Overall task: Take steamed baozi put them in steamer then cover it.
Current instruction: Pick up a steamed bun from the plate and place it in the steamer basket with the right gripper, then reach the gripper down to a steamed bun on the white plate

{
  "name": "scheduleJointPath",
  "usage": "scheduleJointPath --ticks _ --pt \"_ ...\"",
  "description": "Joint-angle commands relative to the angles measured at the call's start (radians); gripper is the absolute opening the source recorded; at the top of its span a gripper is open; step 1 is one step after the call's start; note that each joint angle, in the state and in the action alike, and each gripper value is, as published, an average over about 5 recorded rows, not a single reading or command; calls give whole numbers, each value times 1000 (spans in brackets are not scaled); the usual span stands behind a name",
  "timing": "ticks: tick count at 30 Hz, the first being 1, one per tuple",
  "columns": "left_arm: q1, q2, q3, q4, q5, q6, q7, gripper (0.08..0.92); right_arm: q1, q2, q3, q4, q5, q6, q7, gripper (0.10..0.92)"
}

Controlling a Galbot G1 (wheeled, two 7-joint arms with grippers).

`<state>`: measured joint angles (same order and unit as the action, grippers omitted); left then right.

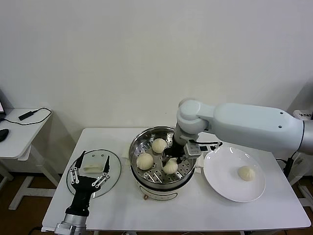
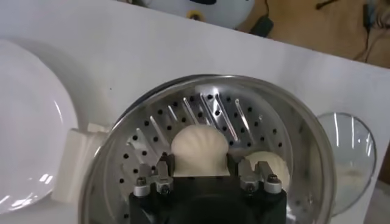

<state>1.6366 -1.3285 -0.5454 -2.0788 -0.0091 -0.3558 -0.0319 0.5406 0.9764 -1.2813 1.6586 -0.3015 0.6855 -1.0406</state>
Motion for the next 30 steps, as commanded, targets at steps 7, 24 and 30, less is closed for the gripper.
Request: scheduleJointPath --ticks 7,24,30 --pt "-1 -1 0 6 -2 -2 0 823 -42 19 3 2 -22 42 -18 617" --pt "-7 -1 2 25 -4 -9 1 823 -48 9 61 -14 -24 22 -27 821" --pt "-7 0 3 27 -4 -10 2 823 13 -112 197 -60 136 -35 -91 823"
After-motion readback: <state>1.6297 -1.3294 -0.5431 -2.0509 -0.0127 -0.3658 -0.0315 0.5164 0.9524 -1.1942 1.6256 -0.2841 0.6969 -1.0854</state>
